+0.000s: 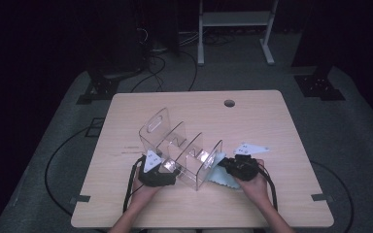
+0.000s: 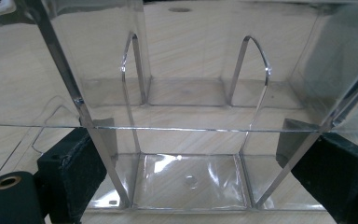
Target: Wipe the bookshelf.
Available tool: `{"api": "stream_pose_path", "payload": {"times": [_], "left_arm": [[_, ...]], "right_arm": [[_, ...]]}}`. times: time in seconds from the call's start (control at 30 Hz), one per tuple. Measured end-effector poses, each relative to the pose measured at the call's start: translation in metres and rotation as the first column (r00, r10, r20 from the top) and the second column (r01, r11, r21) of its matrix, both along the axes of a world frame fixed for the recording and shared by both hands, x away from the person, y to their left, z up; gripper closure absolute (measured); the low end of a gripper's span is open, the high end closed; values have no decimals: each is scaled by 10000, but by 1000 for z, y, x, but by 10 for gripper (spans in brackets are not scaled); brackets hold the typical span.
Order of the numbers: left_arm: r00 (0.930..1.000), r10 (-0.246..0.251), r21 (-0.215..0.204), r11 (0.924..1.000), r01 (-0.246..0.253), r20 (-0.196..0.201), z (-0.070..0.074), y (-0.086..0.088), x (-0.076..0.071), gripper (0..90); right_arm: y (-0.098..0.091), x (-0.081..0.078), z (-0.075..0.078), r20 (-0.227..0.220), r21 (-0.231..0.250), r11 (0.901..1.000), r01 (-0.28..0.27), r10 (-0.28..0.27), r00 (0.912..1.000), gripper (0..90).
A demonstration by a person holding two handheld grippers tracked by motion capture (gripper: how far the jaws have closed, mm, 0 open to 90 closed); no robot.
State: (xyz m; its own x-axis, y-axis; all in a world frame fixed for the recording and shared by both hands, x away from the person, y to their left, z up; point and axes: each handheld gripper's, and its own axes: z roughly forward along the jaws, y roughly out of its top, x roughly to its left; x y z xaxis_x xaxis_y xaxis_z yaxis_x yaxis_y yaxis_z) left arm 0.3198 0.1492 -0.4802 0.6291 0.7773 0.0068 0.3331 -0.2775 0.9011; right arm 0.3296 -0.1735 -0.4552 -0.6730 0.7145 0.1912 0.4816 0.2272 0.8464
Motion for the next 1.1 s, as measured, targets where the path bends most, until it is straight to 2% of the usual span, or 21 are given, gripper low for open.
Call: {"api": "stream_pose_path", "payload": {"times": [0.13,0.33,0.47,0.63,0.87,0.93,1.1], "left_arm": [[10000,-3,13,10000,3,3,0,0,0,83],[10000,4,15,10000,-4,6,0,-1,0,83],[10000,32,25,10000,-32,18,0,-2,0,83],[10000,39,27,10000,-39,16,0,-2,1,82],[10000,32,-1,10000,-32,-10,-1,-1,1,82],[10000,55,28,10000,-55,24,0,-2,1,82],[10000,42,19,10000,-42,25,0,-2,1,82]], "right_arm": [[-6,6,0,-92,191,9994,282,-280,9996,843],[1,-2,4,-62,119,9997,-200,201,9998,842],[-6,7,6,-29,186,9998,99,-99,9999,842],[-8,14,7,-96,-6,9997,257,-257,9996,842],[-7,9,26,415,337,9993,174,-188,9990,842],[-8,11,25,393,396,9990,195,-210,9990,842],[-10,15,10,9,499,9981,348,-349,9994,843]]}}
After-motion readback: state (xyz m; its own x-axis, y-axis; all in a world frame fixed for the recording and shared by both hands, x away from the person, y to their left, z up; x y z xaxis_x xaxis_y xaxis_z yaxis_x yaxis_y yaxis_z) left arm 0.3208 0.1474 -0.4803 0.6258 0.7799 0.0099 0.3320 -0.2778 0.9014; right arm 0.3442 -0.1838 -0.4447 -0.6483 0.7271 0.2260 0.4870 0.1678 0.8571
